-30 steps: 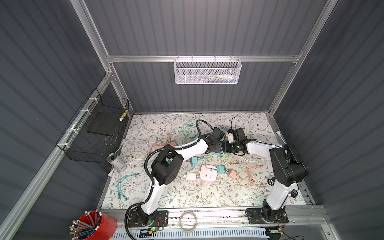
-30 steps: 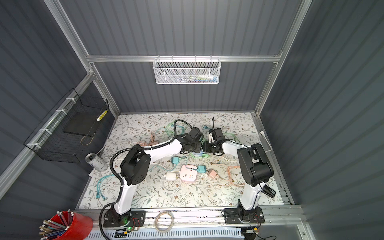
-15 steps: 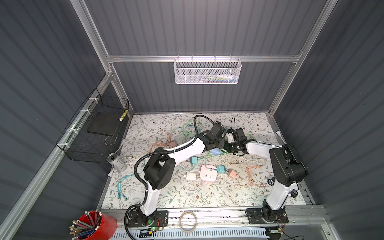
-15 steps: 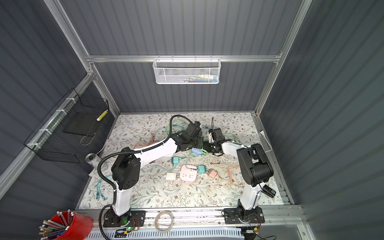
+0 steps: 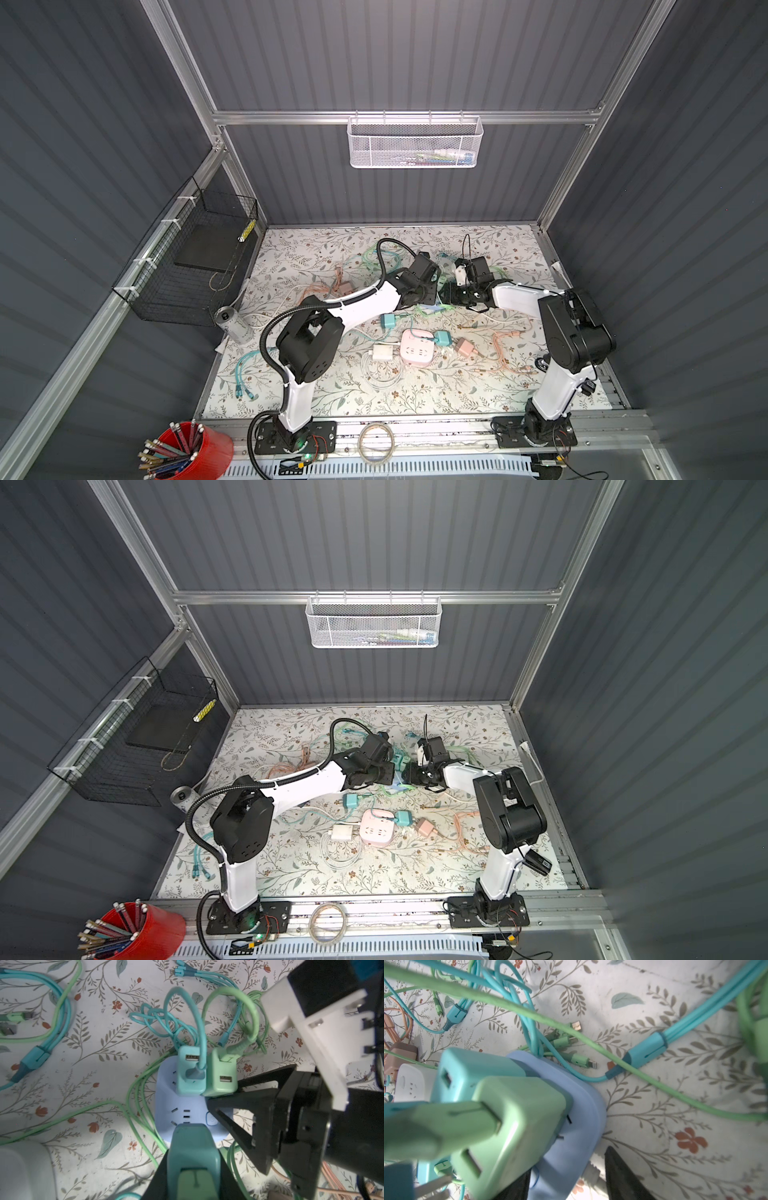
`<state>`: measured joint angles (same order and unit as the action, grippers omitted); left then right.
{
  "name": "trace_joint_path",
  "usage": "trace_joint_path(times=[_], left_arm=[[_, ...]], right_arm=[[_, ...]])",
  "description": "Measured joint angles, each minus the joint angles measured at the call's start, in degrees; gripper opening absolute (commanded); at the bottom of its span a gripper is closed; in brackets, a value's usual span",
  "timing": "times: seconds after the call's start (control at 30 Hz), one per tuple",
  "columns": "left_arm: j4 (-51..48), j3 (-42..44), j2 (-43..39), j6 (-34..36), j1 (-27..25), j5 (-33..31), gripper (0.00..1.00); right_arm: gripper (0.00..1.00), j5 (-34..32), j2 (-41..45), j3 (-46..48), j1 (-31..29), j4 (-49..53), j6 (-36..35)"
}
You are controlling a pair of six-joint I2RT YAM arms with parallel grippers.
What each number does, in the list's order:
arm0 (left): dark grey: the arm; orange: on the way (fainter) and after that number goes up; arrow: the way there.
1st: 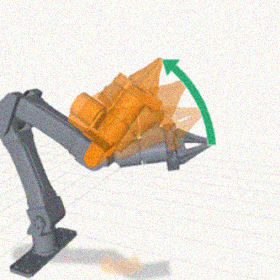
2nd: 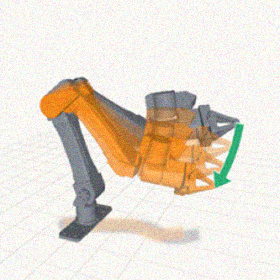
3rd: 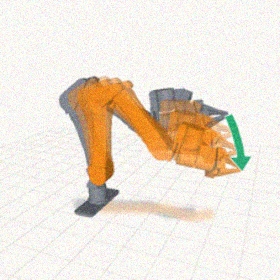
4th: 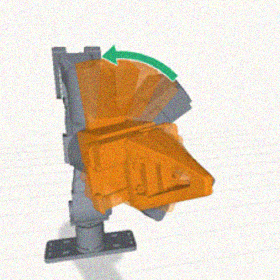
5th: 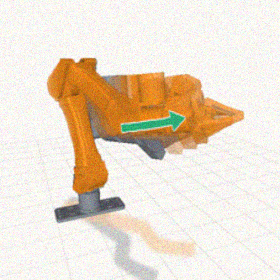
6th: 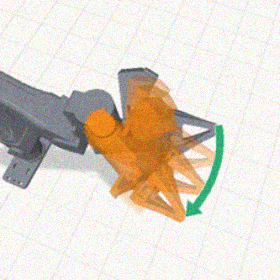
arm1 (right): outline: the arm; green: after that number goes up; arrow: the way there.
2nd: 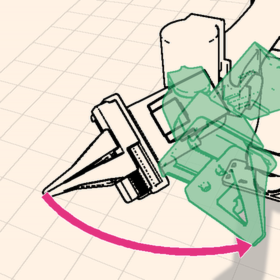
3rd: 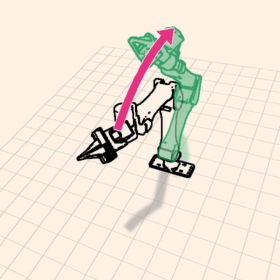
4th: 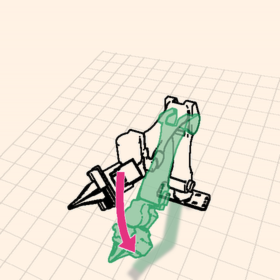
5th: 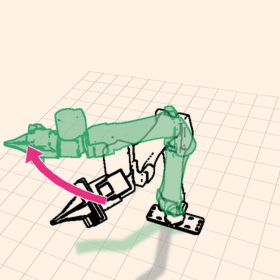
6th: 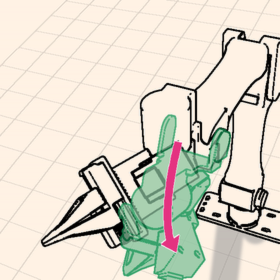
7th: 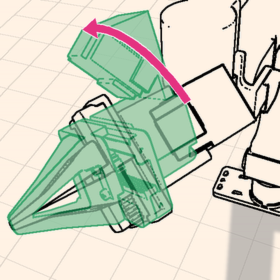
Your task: Pull the plug off the socket
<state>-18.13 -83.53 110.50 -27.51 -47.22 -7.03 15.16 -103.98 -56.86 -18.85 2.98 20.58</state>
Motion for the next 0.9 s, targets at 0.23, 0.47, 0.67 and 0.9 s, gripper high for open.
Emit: trace_joint_path(times=[0.23, 0.47, 0.67, 0.9], left_arm=[[0.85, 6.29, -4.22, -0.28, 3.41, 0.00, 0.07], [2.21, 10.62, -5.60, -1.51, 6.58, 0.37, 0.08], [5.29, 14.32, -6.03, -3.17, 8.59, 2.78, 0.08], [8.87, 15.37, -6.03, -4.33, 9.42, 6.62, 0.10]], right_arm=[[0.59, 0.02, 0.00, 0.17, 0.04, -0.24, 0.00], [0.61, -0.09, 0.00, 0.17, 0.07, -0.22, 0.02], [0.62, -0.17, 0.00, 0.20, 0.07, -0.24, 0.04], [0.64, -0.04, 0.13, 0.59, 0.20, -0.66, 0.28]])
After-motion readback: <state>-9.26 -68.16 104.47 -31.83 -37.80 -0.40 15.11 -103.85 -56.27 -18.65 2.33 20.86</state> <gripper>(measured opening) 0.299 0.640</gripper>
